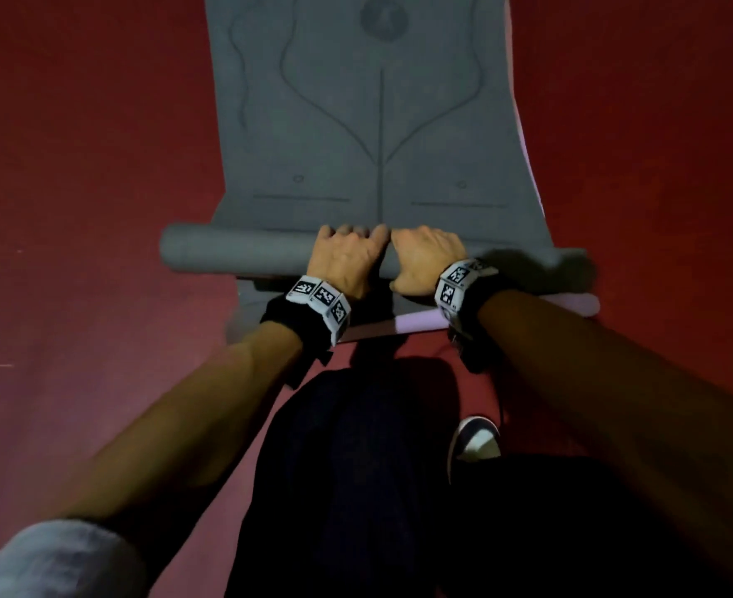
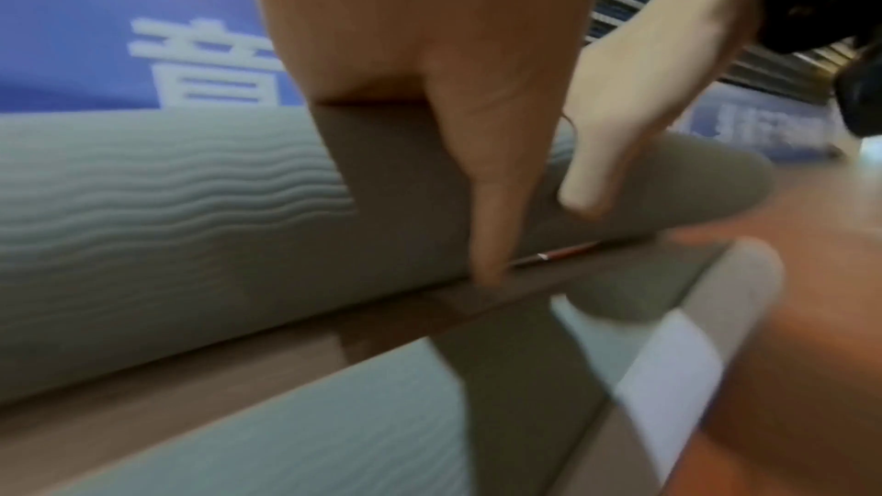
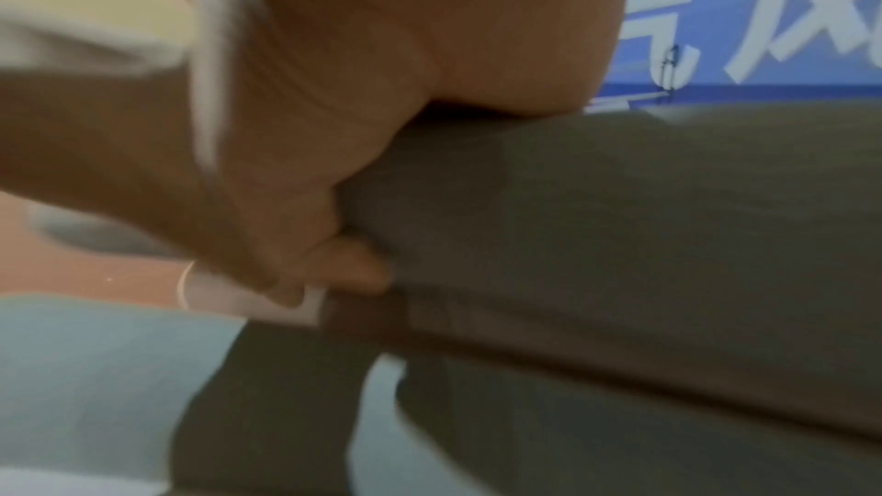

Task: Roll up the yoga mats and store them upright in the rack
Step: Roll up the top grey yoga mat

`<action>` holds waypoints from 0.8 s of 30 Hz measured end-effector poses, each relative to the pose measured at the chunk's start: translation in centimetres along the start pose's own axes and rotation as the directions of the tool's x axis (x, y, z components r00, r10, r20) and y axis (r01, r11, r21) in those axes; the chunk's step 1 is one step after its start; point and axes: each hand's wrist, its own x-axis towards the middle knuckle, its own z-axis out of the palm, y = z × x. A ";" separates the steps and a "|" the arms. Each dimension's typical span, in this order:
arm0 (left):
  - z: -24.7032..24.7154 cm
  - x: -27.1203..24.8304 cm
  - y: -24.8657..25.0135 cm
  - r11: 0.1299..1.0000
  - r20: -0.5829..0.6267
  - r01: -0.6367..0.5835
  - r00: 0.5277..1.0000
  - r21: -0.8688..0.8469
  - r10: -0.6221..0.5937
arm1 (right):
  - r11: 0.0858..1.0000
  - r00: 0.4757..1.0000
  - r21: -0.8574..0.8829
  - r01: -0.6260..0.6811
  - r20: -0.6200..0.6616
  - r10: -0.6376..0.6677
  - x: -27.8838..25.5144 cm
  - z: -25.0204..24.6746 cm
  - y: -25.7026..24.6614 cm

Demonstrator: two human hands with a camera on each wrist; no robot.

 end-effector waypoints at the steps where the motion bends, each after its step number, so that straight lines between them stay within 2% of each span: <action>1: 0.0 0.1 -0.1 1.000 0.011 0.005 1.000 -0.006 -0.005 | 1.000 0.999 0.005 0.009 0.033 -0.009 0.1 -0.2 0.0; 3: -0.4 0.3 -0.3 0.999 0.078 0.024 0.997 -0.038 -0.021 | 0.999 0.998 0.024 0.026 0.064 -0.028 0.1 -0.3 -0.3; 5: -1.0 0.6 -0.8 0.997 0.135 0.050 0.990 -0.064 -0.041 | 0.998 0.998 0.011 0.056 0.009 -0.056 -0.3 0.2 -0.6; 8: -1.2 0.8 -1.3 0.993 0.193 0.062 0.980 -0.105 -0.041 | 0.992 0.990 -0.100 0.073 -0.111 -0.084 -0.8 1.4 -1.3; 10: -1.1 0.8 -1.3 0.993 0.240 0.046 0.971 -0.106 -0.020 | 0.994 0.993 -0.089 0.067 -0.091 -0.076 -0.8 1.8 -1.6; 12: -0.8 0.4 -1.1 0.995 0.216 0.029 0.976 -0.097 -0.007 | 0.997 0.998 -0.051 0.056 -0.032 -0.057 -0.7 1.7 -1.4; 15: 0.2 -0.7 -0.5 0.999 0.070 -0.039 0.997 -0.015 0.040 | 1.000 0.999 0.004 0.015 0.044 -0.015 -0.4 0.7 -0.8; 17: 0.7 -1.1 -0.3 0.999 0.037 -0.049 0.998 0.002 0.049 | 0.999 0.991 0.024 0.030 0.129 -0.033 -0.1 0.4 -0.7; 20: 0.1 -0.7 -0.4 0.998 0.176 -0.008 0.984 -0.058 0.019 | 0.997 0.978 0.049 0.060 0.195 -0.068 0.1 0.5 -0.7; 24: -0.9 0.1 -0.9 0.993 0.335 0.017 0.942 -0.115 0.023 | 0.992 0.993 -0.046 0.118 -0.002 -0.119 -1.0 2.3 -1.1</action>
